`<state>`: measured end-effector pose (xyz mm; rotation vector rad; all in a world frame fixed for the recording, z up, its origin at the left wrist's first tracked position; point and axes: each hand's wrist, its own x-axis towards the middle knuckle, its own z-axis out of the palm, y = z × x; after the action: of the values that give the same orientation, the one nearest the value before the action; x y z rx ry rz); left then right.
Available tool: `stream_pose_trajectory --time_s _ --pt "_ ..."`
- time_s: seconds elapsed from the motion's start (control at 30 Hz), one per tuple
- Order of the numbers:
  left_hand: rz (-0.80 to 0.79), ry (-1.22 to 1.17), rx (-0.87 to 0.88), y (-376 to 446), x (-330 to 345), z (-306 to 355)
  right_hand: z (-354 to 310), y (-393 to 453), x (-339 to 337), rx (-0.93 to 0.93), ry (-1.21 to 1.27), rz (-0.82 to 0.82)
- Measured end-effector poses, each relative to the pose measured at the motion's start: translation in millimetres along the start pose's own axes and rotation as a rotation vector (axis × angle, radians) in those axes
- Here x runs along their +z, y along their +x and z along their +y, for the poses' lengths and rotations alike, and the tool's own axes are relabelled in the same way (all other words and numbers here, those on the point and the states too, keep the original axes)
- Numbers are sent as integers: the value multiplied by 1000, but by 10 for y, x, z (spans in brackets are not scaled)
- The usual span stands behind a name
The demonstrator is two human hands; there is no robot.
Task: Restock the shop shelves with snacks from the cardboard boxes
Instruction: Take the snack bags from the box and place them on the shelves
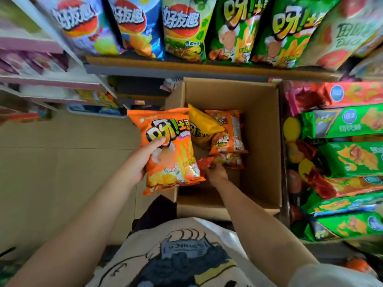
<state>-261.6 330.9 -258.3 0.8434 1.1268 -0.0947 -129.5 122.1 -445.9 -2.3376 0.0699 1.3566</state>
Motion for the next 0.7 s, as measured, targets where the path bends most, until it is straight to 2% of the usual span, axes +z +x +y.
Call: stream_pose_trajectory --time_s 0.1,0.17,0.23,0.3,0.33,0.4,0.57,0.7 --pt "-26 56 -5 68 -40 43 -286 -303 -8 65 134 42" --pt "-19 67 -2 111 -51 46 -305 -339 27 82 188 -19" --pt "-12 54 12 123 -35 50 -265 -296 46 100 146 -32" --pt "-23 20 20 122 -2 36 -225 -316 -3 111 -13 17" --pt "-24 1 28 110 27 41 -185 -309 -35 98 -15 57" --pt "11 -30 71 82 67 76 -202 -418 -220 60 116 118" --pt "107 -178 259 24 -14 378 -494 -1015 -1046 -157 470 141" --pt "194 -246 485 -191 18 913 -985 -1595 -1797 -328 580 323"
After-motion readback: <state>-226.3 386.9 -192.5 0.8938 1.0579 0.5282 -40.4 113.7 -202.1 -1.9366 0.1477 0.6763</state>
